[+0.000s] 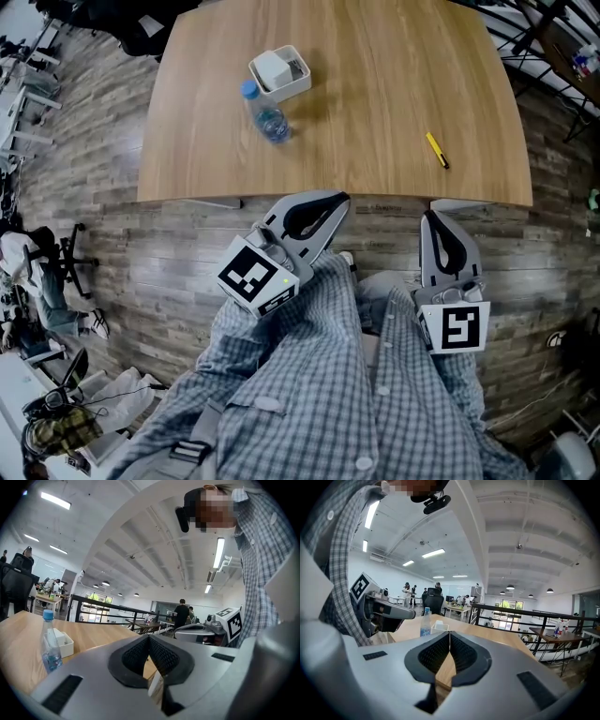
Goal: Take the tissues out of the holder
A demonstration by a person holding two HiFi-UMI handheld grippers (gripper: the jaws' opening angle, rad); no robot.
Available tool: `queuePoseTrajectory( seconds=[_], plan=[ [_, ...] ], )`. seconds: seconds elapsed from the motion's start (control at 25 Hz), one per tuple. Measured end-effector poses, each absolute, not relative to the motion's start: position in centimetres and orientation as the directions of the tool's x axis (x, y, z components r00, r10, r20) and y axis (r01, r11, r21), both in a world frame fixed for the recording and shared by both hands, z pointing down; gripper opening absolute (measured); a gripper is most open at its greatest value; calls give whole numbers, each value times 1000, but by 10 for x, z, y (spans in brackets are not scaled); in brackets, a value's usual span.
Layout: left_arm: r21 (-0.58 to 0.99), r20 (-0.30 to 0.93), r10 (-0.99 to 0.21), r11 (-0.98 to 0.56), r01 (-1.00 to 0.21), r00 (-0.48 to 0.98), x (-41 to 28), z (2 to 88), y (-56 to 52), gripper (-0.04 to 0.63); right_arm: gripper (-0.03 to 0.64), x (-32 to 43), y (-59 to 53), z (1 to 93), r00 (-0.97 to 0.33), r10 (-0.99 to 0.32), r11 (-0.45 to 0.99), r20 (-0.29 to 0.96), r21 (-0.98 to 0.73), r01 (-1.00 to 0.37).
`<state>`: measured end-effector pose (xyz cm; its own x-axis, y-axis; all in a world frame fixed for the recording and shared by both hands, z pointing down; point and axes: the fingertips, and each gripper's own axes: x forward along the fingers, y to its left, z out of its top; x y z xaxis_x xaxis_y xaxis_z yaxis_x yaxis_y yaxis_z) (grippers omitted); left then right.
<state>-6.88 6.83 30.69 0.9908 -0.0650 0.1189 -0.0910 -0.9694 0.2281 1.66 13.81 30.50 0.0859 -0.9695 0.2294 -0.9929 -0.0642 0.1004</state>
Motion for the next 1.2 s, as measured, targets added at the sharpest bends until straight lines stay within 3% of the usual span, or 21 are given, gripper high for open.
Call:
queuePoseTrajectory(
  seconds=[0.6, 1.2],
  plan=[
    [219, 106, -91, -969, -113, 990, -73, 308, 54, 8, 14, 25, 135, 302, 110, -967, -82, 228, 128, -988],
    [202, 107, -175, -960, -194, 979, -57, 307, 16, 8, 14, 46, 93, 307, 32, -973, -5, 227, 120, -993]
  ],
)
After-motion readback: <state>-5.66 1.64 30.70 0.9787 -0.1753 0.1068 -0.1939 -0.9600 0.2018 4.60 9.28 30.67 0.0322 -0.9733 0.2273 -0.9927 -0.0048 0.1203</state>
